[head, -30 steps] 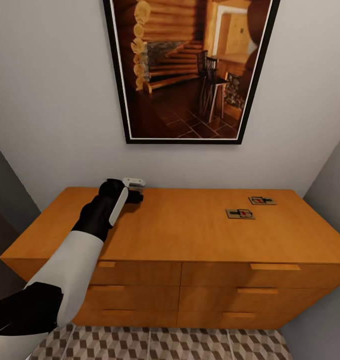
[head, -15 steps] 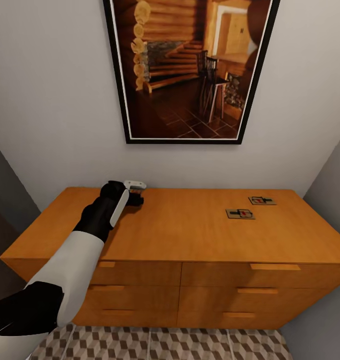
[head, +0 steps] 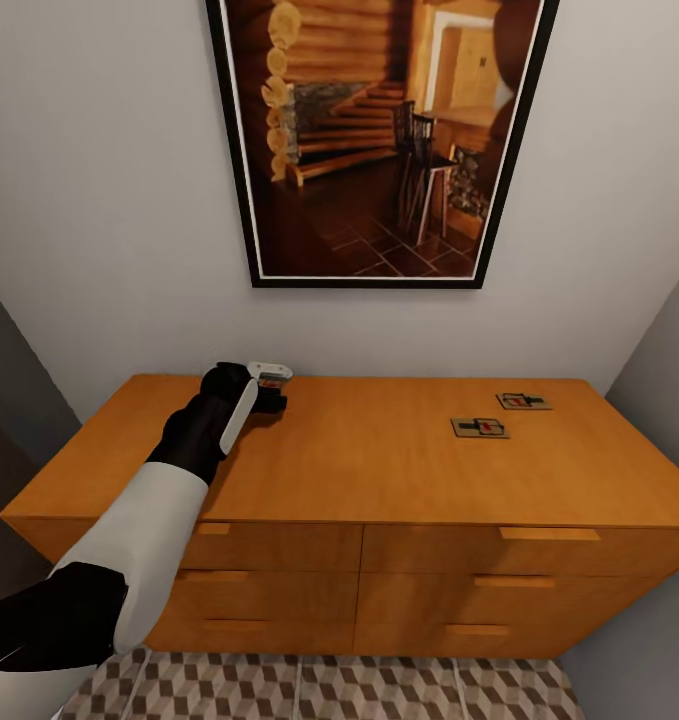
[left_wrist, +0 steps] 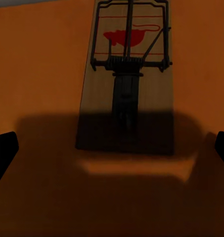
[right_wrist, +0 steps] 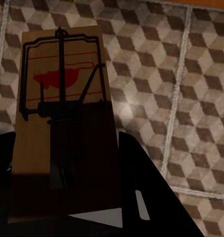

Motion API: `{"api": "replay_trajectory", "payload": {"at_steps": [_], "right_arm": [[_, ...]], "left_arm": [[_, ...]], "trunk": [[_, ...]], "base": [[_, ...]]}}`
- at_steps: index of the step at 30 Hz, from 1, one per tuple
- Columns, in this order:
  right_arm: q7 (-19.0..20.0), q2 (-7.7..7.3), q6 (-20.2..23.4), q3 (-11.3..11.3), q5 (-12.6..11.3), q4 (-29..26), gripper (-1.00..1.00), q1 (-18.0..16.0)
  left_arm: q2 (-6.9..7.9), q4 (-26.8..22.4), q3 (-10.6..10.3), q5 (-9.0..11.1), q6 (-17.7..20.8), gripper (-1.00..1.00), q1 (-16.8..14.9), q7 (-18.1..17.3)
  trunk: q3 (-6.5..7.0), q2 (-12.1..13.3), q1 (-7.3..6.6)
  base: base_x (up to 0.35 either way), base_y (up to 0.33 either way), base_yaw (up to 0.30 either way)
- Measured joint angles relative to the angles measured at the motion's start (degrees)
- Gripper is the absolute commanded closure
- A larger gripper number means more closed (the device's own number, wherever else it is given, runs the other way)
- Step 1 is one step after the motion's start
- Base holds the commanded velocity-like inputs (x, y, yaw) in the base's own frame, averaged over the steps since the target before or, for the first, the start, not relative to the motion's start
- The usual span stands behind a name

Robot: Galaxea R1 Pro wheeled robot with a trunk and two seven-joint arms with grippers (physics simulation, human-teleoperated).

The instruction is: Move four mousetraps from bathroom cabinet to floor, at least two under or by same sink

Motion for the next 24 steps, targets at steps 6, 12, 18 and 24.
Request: {"api": "replay_trajectory", "payload": {"at_steps": [6,12,18,24], "right_arm": [[0.1,0.02,0.0,0.0,0.0,0.0,1.0,0.0],[0.1,0.05,0.0,0.0,0.0,0.0,1.0,0.0],[0.1,0.03,0.0,0.0,0.0,0.0,1.0,0.0],[0.1,0.0,0.0,0.0,0.0,0.0,1.0,0.0]], "left_arm": [[0.01,0.0,0.0,0.1,0.0,-1.0,0.0,0.1],[0.01,-0.3,0.0,0.2,0.0,-1.0,0.0,0.1],[-0.01,-0.9,0.0,0.3,0.0,-1.0,0.0,0.1],[-0.02,-1.0,0.0,0.3,0.0,-1.0,0.0,0.1]], "trunk": [[0.0,0.0,0.0],[-0.18,0.0,0.0],[-0.5,0.0,0.0],[-0.55,0.0,0.0]], "base": [[0.0,0.0,0.0],[0.0,0.0,0.0],[0.0,0.0,0.0],[0.0,0.0,0.0]]}}
